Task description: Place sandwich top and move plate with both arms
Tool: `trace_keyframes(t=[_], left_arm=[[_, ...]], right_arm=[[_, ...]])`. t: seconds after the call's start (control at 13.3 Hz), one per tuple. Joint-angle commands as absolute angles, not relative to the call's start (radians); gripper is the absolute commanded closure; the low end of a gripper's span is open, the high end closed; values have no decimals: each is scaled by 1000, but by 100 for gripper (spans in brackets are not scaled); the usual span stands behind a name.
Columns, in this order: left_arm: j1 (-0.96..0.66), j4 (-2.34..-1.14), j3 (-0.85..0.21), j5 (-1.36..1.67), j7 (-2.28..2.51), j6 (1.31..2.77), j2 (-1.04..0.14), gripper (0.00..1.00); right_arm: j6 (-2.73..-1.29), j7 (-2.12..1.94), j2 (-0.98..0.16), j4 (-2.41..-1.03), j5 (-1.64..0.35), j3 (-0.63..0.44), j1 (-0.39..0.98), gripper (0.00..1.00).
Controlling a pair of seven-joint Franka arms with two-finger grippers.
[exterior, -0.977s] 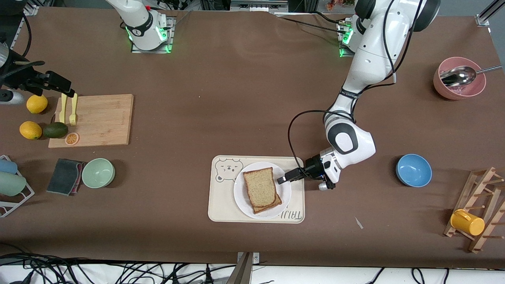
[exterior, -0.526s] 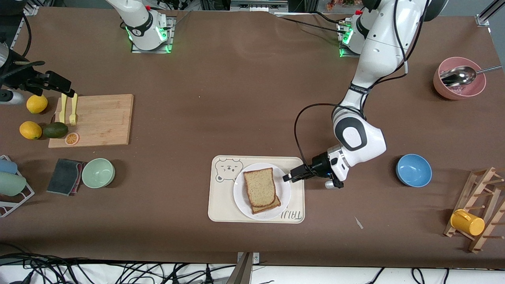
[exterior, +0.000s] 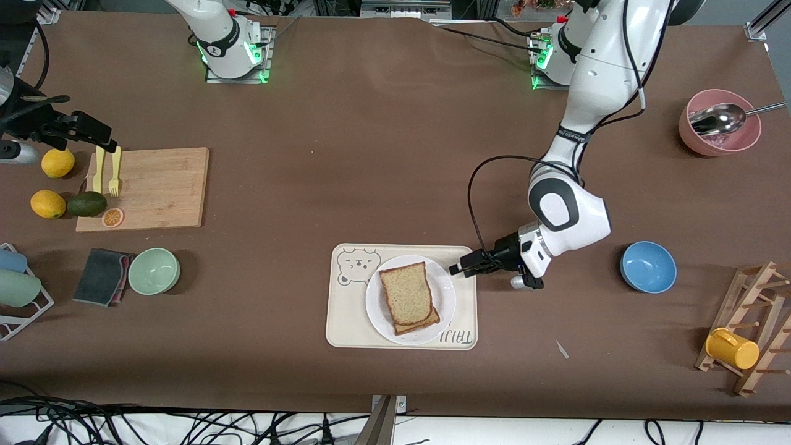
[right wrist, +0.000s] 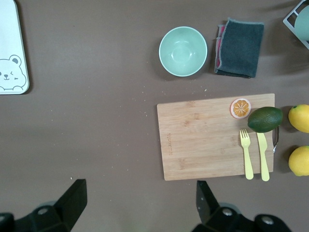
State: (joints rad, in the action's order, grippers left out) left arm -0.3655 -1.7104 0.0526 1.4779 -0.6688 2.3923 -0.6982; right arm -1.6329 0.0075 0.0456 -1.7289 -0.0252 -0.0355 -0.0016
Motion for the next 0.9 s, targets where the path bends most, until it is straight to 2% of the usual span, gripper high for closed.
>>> trace_keyframes(t=[0.0,0.53,0.75,0.83], left_arm=[[-306,-1804,5,1302,-531,2390,-568,29],[-227,-1911,-66,797,-163,2373,-367,28],[-203,-1937,-64,633,-45,2216,-267,24],[-196,-1931,-64,565,7,2163,-238,17]], right_arm=[[-1617,3,46,-1713,-18,-31,-9,0],[-1617,3,46,-1713,-20,-31,-9,0],[-1618,5,46,-1713,-18,-31,-9,0],[-1617,3,46,-1713,-18,-31,-9,0]])
